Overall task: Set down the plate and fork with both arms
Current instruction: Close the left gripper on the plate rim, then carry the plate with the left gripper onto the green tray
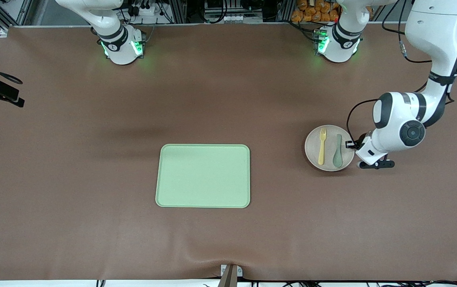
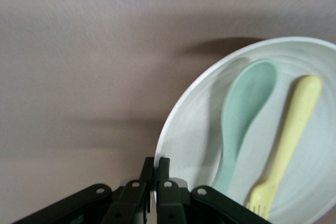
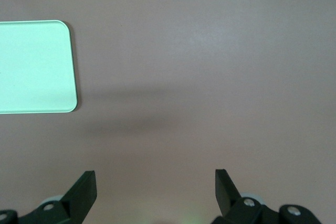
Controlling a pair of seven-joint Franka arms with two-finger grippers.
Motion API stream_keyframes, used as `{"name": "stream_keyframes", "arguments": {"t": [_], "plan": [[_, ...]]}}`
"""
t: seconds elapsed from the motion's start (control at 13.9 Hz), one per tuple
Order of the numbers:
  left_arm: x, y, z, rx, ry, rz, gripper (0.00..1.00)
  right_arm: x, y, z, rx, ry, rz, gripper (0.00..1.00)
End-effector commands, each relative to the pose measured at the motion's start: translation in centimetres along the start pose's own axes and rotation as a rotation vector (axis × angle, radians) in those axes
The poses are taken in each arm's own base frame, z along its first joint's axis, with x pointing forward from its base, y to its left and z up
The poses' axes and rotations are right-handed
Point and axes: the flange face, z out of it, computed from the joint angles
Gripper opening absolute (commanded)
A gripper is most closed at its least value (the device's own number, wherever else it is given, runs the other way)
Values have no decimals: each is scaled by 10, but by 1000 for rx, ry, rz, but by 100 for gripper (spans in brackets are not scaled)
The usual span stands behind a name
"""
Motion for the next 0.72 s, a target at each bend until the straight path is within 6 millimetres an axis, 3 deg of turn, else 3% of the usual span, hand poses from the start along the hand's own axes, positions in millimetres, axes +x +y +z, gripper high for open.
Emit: {"name": "stream_keyframes", "arguments": {"t": [0.0,0.36,0.65], "plan": [[8,13,-28,-10,6,-1,0,-1,3,-1,5,-3,1,100],[19,50,-57,-135,52,-1,0,-1,3,-1,5,-3,1,100],[20,98,-76,-274,60,-4,0,-1,4,0,5,-2,3,100]]}}
